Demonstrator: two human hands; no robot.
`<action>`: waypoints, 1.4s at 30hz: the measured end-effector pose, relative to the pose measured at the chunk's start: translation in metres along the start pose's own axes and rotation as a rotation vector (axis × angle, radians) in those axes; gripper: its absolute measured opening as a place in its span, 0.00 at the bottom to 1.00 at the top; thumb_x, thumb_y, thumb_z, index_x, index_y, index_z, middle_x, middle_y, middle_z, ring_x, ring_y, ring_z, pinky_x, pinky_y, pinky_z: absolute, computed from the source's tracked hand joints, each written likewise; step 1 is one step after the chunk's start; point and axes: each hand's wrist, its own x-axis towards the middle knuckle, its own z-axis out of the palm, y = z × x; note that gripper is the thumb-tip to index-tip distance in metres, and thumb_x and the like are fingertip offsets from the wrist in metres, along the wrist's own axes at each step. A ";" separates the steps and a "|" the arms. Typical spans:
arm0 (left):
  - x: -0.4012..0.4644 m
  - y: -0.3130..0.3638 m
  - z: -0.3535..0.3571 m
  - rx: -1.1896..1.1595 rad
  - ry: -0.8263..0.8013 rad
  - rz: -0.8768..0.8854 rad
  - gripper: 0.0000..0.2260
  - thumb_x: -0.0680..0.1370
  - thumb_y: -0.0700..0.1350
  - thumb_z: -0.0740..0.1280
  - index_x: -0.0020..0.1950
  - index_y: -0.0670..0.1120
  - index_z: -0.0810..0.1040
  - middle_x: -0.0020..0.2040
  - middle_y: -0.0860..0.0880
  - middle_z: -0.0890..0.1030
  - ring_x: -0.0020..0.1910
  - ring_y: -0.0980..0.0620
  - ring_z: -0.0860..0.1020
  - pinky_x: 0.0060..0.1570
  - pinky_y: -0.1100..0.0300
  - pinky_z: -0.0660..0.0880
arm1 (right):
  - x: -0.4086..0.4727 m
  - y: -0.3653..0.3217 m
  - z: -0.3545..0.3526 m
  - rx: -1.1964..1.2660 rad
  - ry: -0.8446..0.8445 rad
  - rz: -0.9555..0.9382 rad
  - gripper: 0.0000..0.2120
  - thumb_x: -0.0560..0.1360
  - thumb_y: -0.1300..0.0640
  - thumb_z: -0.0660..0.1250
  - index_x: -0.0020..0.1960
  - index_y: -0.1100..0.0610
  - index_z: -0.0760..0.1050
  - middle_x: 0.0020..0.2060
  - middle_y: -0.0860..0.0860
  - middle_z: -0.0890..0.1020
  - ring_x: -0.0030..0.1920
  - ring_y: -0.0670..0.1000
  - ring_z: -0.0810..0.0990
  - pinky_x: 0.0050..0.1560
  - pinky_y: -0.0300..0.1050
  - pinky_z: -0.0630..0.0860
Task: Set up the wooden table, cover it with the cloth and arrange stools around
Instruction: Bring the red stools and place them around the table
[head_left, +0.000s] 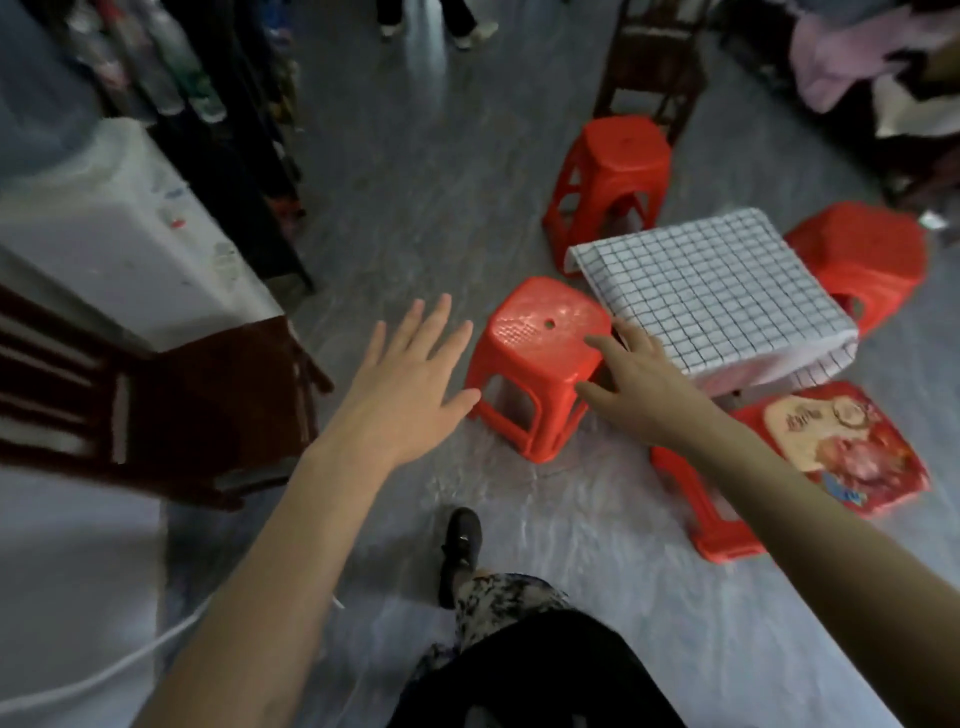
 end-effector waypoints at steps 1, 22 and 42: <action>0.014 0.000 -0.003 0.016 -0.016 0.035 0.32 0.81 0.60 0.55 0.80 0.52 0.44 0.79 0.50 0.36 0.78 0.49 0.37 0.76 0.45 0.40 | 0.004 0.007 0.000 0.023 0.005 0.042 0.32 0.76 0.44 0.65 0.76 0.51 0.60 0.77 0.60 0.55 0.75 0.62 0.55 0.73 0.60 0.58; 0.267 0.004 -0.021 0.204 -0.256 0.442 0.32 0.81 0.59 0.56 0.80 0.53 0.45 0.79 0.51 0.36 0.78 0.50 0.37 0.76 0.45 0.40 | 0.145 0.061 0.005 0.267 0.071 0.442 0.31 0.77 0.43 0.62 0.76 0.50 0.57 0.77 0.59 0.53 0.75 0.62 0.55 0.70 0.63 0.61; 0.499 -0.069 0.034 0.266 -0.454 0.971 0.31 0.80 0.58 0.59 0.80 0.53 0.51 0.80 0.52 0.40 0.79 0.50 0.43 0.76 0.46 0.46 | 0.281 -0.018 0.086 0.489 0.252 1.004 0.46 0.73 0.45 0.69 0.79 0.46 0.41 0.79 0.53 0.40 0.78 0.58 0.43 0.75 0.59 0.56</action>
